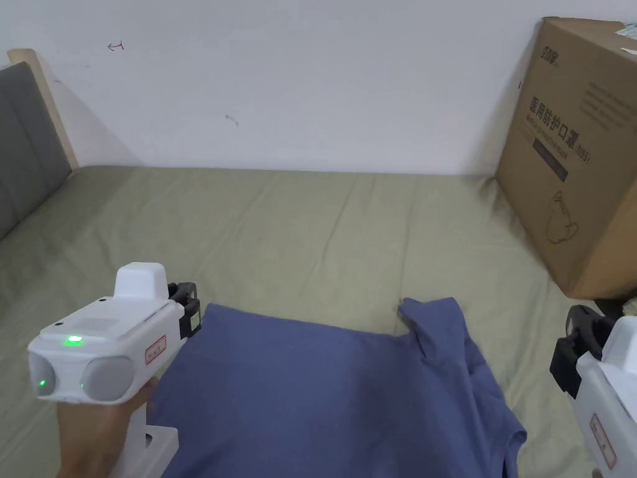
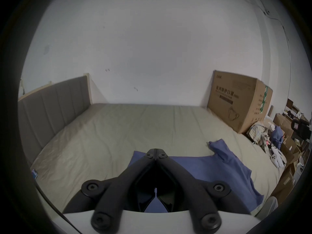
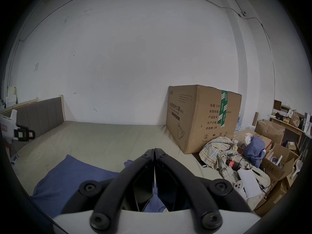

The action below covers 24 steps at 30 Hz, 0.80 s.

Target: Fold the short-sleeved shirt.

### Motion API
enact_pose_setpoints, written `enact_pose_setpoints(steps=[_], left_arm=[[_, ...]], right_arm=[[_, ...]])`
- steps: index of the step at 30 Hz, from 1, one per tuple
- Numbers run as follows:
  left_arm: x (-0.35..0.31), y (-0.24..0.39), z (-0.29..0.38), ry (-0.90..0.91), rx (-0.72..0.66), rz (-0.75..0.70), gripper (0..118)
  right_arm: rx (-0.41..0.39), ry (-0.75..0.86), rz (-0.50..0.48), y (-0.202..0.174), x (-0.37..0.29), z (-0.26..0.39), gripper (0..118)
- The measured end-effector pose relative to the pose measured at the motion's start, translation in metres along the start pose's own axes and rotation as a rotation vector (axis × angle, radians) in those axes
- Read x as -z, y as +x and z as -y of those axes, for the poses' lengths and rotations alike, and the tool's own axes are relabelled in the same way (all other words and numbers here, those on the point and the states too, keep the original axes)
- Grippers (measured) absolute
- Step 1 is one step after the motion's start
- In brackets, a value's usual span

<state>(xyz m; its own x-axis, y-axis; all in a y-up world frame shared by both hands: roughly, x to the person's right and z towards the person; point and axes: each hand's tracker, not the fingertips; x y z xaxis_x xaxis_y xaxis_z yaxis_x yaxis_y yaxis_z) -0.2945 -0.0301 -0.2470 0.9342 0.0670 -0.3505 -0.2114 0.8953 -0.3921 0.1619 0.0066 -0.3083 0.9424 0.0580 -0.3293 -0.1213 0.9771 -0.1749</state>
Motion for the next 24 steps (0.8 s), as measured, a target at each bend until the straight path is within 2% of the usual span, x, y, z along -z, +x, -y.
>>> enact_pose_setpoints(steps=[4,7,9,10,13,14,18,19,21,23,24], left_arm=[[0.095,-0.011,-0.014,-0.125,0.029,0.007,0],[0.164,-0.021,-0.017,-0.229,0.002,-0.011,0],[0.211,-0.028,-0.014,-0.342,-0.010,-0.035,9],[0.229,-0.032,-0.009,-0.366,-0.028,-0.044,24],[0.279,-0.044,0.008,-0.493,-0.061,-0.086,91],[0.292,-0.047,0.014,-0.537,-0.055,-0.116,100],[0.323,-0.056,0.037,-0.565,-0.058,-0.167,100],[0.326,-0.057,0.041,-0.586,-0.058,-0.176,93],[0.334,-0.058,0.053,-0.659,-0.052,-0.153,65],[0.324,-0.049,0.058,-0.635,-0.056,-0.133,54],[0.321,-0.047,0.056,-0.614,-0.047,-0.132,42]], right_arm=[[-0.008,-0.053,0.015,0.005,0.039,0.011,0],[-0.016,-0.088,0.025,0.008,0.068,0.019,0],[-0.023,-0.110,0.032,0.008,0.086,0.025,0],[-0.027,-0.125,0.035,0.009,0.096,0.029,0],[-0.041,-0.151,0.043,0.010,0.118,0.039,0],[-0.044,-0.158,0.043,0.011,0.125,0.043,0],[-0.048,-0.193,0.043,0.017,0.147,0.058,0],[-0.046,-0.203,0.043,0.019,0.150,0.061,0],[-0.034,-0.223,0.048,0.021,0.156,0.067,0],[-0.031,-0.249,0.053,0.024,0.162,0.073,0],[-0.026,-0.265,0.053,0.027,0.165,0.075,0]])
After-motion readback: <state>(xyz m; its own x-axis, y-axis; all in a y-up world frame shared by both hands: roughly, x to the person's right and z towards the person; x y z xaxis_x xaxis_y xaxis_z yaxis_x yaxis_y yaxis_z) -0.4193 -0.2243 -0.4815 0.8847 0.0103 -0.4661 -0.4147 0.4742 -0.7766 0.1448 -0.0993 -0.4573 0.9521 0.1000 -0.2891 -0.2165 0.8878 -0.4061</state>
